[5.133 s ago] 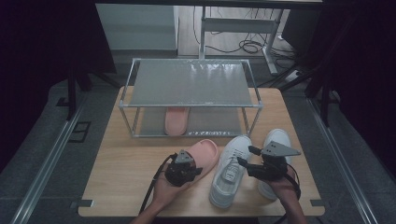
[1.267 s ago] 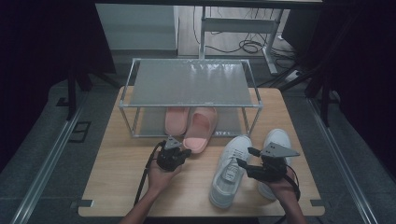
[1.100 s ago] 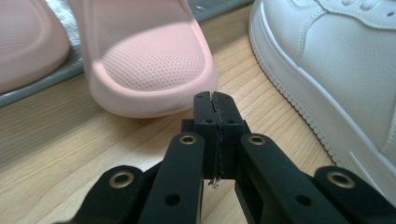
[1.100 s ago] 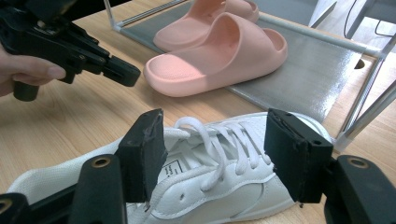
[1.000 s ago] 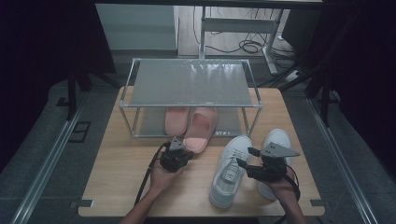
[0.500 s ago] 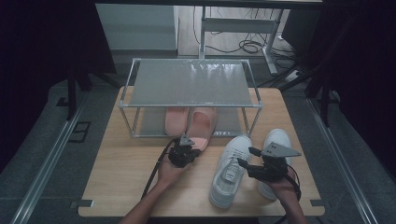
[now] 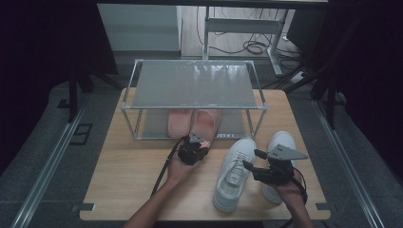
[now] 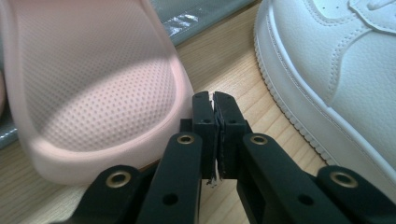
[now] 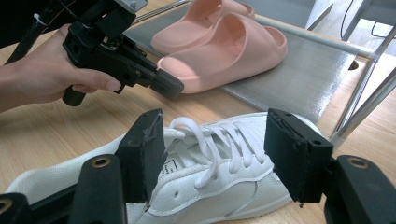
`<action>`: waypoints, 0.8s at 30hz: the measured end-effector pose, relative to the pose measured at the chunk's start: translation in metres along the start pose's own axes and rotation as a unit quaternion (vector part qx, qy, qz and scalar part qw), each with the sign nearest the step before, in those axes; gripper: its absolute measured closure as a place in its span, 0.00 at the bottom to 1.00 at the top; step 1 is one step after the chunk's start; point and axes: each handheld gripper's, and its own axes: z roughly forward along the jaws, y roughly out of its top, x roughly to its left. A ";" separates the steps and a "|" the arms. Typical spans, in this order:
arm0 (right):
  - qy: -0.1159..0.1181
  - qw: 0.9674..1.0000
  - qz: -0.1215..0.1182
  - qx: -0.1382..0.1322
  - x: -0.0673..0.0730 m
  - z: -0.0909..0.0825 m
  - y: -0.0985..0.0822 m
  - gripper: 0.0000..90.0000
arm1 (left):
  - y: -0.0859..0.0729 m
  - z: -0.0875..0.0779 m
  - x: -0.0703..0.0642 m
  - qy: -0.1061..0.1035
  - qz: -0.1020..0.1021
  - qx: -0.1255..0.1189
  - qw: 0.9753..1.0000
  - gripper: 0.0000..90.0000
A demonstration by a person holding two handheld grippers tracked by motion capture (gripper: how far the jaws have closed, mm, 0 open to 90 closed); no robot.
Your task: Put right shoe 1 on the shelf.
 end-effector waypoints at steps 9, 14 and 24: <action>0.001 1.000 -0.002 0.003 0.002 0.002 0.000 0.42 | -0.016 -0.022 0.009 0.004 0.000 -0.005 1.000 1.00; 0.002 1.000 -0.002 0.006 0.002 0.004 0.000 0.42 | -0.022 -0.027 0.014 0.011 -0.001 -0.002 1.000 1.00; 0.001 1.000 -0.002 0.005 0.002 0.003 0.000 0.42 | -0.020 -0.024 0.018 0.019 -0.008 -0.003 1.000 1.00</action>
